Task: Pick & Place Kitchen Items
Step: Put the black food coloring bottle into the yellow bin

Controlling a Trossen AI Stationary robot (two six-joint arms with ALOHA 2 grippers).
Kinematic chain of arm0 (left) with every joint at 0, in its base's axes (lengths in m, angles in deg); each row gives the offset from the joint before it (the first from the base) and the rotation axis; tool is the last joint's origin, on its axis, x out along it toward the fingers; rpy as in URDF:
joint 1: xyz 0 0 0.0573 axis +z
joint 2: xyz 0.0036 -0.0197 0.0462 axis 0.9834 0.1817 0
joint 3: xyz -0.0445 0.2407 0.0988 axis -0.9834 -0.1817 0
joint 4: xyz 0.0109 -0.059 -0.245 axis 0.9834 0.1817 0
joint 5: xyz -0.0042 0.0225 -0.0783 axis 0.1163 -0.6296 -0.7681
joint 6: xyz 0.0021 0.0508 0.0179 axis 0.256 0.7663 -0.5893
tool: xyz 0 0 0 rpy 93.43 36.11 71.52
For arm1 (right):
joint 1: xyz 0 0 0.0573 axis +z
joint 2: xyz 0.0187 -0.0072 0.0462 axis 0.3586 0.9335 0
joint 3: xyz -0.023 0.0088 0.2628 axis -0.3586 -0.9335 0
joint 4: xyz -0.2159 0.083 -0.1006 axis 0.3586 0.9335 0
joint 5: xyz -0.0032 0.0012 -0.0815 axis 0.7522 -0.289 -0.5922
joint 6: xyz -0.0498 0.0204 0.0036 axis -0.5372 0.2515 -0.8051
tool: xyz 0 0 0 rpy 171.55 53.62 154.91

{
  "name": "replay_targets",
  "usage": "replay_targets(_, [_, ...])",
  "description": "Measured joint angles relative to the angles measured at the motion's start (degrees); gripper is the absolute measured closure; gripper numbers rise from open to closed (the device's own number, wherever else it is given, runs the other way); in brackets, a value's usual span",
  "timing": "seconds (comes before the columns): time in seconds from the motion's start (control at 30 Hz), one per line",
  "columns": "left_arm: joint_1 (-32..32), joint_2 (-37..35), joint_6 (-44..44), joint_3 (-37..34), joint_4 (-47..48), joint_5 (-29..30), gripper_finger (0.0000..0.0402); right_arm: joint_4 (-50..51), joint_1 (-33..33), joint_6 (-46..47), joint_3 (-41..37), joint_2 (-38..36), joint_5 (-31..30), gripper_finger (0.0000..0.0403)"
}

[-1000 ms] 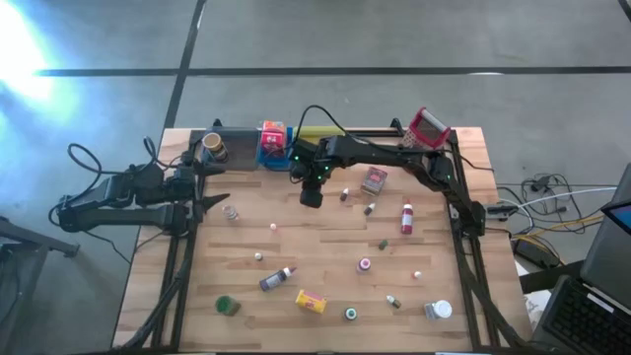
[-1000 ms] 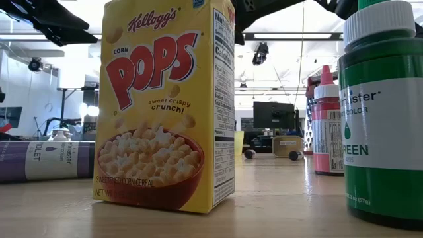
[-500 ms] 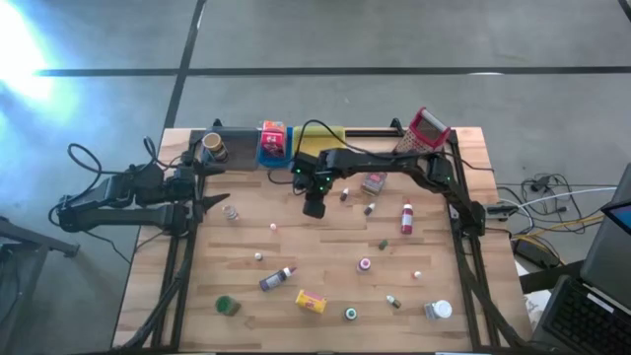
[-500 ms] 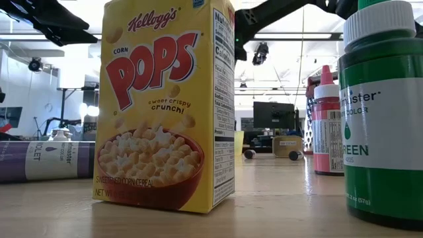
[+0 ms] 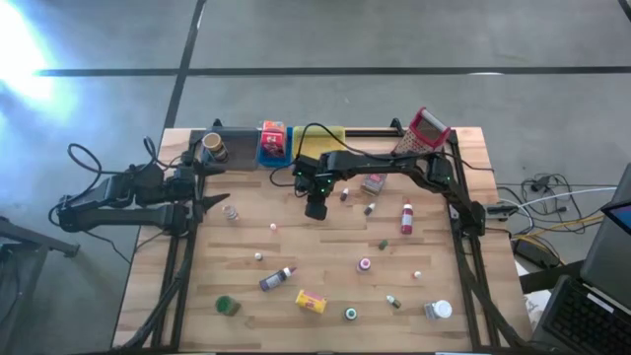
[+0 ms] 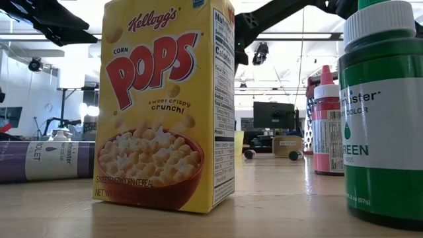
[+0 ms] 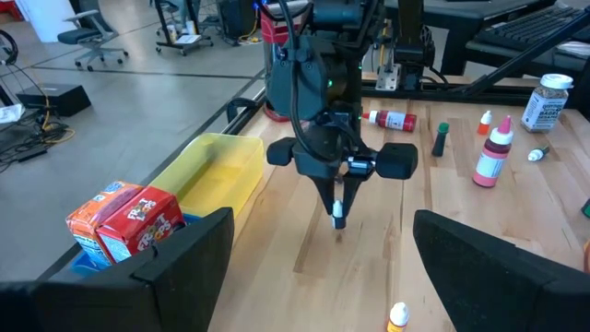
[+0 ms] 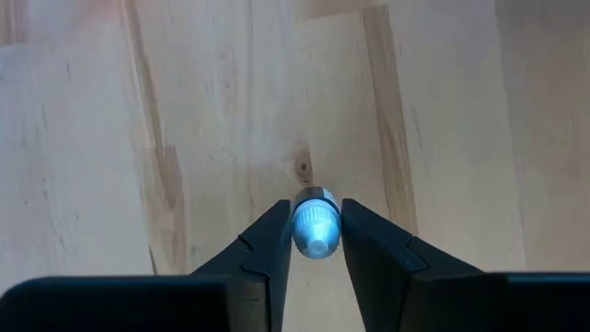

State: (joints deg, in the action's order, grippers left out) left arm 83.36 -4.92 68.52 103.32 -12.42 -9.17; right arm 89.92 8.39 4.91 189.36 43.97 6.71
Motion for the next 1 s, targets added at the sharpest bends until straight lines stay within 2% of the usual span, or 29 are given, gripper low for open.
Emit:
replay_targets(0.13, [0.0,0.0,0.0,0.0,0.0,0.0,0.0062,-0.1,0.0,0.1,0.0,0.0,0.0,0.0304])
replay_targets(0.53, [0.0,0.0,0.0,0.0,0.0,0.0,0.0062,-0.1,0.0,0.1,0.0,-0.1,0.0,0.0337])
replay_targets(1.0, [0.0,0.0,0.0,0.0,0.0,0.0,0.0062,0.4,0.0,0.1,0.0,-0.2,0.0,0.0283])
